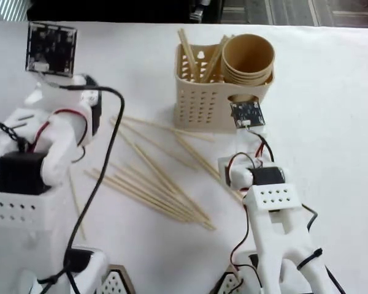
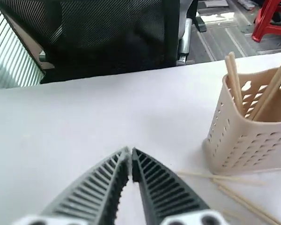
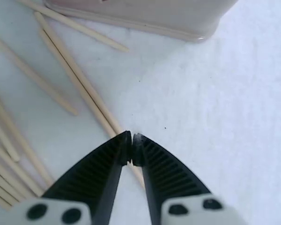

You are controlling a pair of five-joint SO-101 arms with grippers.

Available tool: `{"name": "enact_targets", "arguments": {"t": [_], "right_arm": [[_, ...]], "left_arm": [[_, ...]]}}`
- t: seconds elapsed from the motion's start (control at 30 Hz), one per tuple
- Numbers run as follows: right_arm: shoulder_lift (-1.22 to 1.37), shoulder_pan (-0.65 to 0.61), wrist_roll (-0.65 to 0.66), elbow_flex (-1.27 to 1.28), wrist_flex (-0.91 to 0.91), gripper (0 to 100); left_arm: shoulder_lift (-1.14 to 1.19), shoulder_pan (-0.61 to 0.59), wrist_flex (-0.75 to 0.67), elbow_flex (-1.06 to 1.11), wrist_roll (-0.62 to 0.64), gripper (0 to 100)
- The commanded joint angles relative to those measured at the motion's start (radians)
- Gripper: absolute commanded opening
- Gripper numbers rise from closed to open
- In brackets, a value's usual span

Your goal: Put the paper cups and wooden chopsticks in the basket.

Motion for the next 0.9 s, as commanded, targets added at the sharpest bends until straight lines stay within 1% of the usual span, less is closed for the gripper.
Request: {"name": "enact_targets", "arguments": {"t": [0.0,0.13,0.27,0.43,0.6,0.73,0.87], "right_arm": [[-0.031,-0.015,0.000,-0.026,0.002,1.8],[-0.028,-0.041,0.040,-0.132,0.120,1.8],[-0.027,-0.091,0.063,-0.236,0.222,1.8],[-0.027,-0.182,0.117,-0.365,0.352,3.3],[-0.004,-0.302,0.158,-0.517,0.490,5.6],[0.148,-0.409,0.158,-0.666,0.573,6.0],[0.372,-0.470,0.160,-0.795,0.593,6.8]], "left_arm": [[-0.110,-0.042,0.006,0.117,-0.012,2],[-0.249,-0.107,-0.002,0.295,-0.012,2],[-0.377,-0.171,-0.081,0.506,-0.012,2],[-0.489,-0.240,-0.186,0.760,-0.011,3],[-0.550,-0.298,-0.270,0.954,-0.006,3],[-0.593,-0.355,-0.313,1.039,-0.005,3],[-0.631,-0.389,-0.350,1.108,-0.005,3]]}}
